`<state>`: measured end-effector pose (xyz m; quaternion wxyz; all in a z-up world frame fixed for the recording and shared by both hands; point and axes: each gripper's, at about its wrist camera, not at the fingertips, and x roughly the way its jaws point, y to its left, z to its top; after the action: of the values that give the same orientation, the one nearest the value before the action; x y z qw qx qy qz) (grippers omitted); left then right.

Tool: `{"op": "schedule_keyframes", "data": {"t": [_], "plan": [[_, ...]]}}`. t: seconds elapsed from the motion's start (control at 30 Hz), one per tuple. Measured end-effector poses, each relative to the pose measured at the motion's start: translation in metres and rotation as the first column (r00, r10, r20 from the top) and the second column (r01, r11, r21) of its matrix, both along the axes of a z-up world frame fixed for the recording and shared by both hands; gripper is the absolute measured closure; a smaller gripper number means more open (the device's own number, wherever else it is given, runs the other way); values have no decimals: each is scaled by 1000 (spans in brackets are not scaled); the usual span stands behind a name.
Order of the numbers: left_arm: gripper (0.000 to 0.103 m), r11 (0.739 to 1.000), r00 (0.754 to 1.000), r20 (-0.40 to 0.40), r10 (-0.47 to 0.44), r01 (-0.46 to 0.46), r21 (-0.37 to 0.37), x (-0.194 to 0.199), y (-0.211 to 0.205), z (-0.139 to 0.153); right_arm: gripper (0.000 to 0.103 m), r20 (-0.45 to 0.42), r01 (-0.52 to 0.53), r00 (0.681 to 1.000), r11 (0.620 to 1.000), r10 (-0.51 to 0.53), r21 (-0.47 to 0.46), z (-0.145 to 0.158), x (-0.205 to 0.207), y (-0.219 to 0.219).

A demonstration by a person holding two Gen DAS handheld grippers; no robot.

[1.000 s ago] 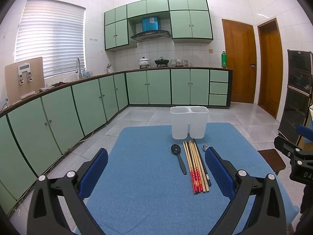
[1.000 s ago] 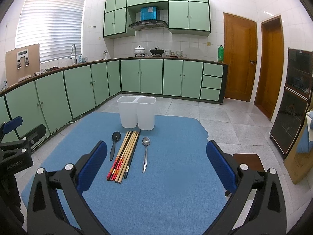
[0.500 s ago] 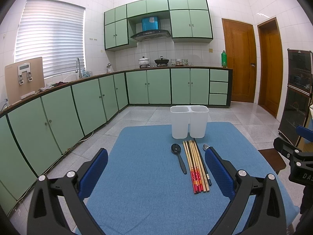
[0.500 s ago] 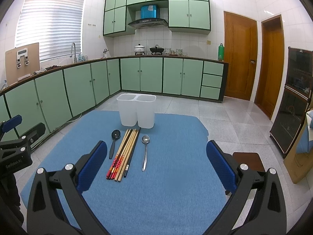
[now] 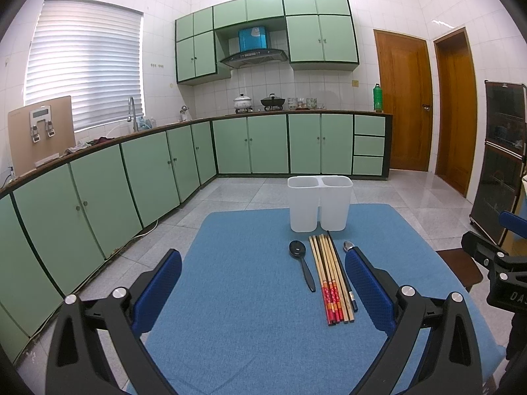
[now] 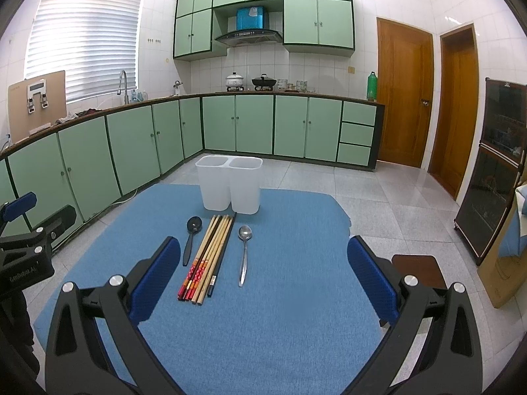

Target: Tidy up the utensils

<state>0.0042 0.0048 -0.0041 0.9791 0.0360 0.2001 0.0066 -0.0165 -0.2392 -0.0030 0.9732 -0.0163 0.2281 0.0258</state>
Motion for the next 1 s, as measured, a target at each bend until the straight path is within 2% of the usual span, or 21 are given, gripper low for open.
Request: {"op": "schedule_keyframes", "data": {"t": [0.37, 0.57, 0.87, 1.0], "plan": [[6, 1000, 1000, -19, 0, 0, 4, 8, 0, -6, 5, -18, 5, 1000, 1000, -5, -1, -7, 5, -2], [6, 1000, 999, -45, 2, -2, 14, 22, -3, -13, 5, -47, 5, 999, 1000, -5, 6, -12, 24, -5], [6, 998, 990, -129, 53, -48, 43, 84, 6, -43, 5, -96, -7, 995, 999, 3, -40, -32, 80, -1], [6, 996, 980, -180, 81, -73, 49, 121, 11, -62, 5, -155, -34, 988, 998, 25, -52, -54, 119, 5]]}}
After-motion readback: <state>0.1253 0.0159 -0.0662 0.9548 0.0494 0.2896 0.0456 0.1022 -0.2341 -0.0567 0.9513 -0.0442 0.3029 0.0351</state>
